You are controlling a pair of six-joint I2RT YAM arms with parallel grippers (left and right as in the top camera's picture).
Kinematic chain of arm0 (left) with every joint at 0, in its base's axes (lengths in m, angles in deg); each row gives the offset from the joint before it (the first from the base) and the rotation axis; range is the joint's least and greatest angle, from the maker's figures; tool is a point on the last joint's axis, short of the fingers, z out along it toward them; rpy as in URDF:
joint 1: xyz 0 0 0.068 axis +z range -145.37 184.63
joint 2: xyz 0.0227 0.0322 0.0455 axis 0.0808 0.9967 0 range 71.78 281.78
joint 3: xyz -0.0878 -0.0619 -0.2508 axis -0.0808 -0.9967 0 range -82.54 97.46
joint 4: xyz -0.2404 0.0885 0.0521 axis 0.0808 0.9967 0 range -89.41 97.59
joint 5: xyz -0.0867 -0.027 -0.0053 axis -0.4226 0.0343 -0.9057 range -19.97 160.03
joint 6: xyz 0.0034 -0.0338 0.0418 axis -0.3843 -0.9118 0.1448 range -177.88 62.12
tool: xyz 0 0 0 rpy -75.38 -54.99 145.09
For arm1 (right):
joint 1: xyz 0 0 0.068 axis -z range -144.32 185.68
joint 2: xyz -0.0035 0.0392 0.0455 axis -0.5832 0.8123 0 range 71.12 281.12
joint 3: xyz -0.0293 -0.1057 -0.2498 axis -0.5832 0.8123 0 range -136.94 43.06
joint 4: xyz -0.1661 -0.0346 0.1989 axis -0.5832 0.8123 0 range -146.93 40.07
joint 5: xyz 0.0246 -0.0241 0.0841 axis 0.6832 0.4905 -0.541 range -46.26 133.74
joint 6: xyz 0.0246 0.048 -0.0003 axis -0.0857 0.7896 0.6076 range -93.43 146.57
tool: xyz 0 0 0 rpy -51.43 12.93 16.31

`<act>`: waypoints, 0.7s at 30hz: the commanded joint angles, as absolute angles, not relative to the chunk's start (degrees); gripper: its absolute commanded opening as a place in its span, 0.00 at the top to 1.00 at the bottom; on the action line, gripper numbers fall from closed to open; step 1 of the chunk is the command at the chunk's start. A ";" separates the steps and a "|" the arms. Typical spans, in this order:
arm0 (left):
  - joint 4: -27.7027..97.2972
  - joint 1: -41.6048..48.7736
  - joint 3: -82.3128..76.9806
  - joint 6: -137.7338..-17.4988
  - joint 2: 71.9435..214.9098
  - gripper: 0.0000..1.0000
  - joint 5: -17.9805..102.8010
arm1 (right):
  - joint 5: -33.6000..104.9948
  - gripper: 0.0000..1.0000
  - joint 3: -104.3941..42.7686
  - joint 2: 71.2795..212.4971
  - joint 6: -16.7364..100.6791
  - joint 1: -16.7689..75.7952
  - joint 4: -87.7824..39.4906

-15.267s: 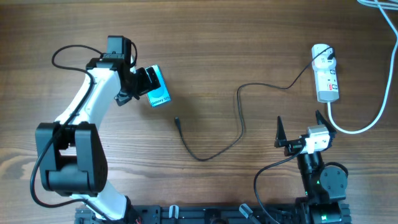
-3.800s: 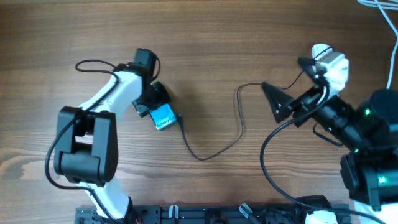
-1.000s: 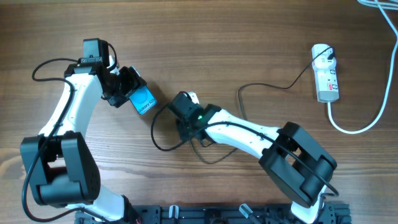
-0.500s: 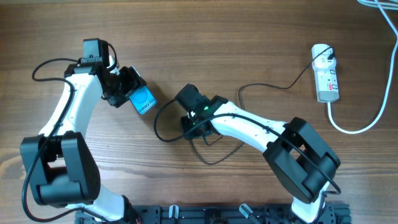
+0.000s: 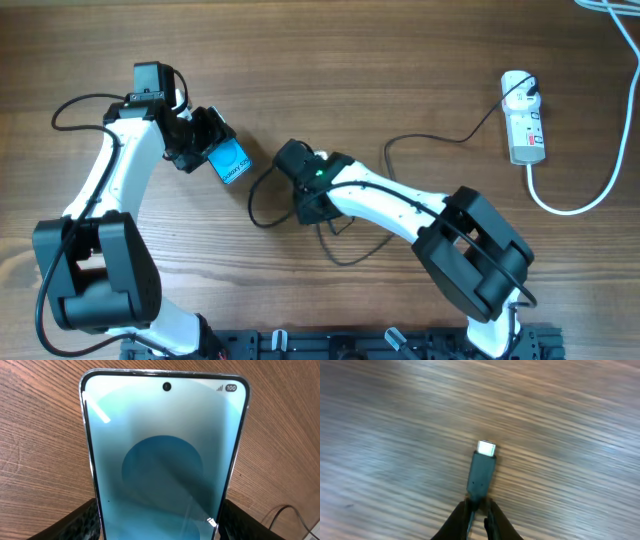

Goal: Plug charger to phone and switch on socket
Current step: 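Grasp the black USB-C cable plug with the right gripper and lift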

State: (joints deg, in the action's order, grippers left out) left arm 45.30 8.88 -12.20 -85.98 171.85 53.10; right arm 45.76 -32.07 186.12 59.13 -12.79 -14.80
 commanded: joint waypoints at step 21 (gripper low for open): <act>44.91 9.08 -10.95 -85.06 170.67 0.32 53.19 | 44.98 0.76 -33.07 187.95 65.73 -12.31 -15.98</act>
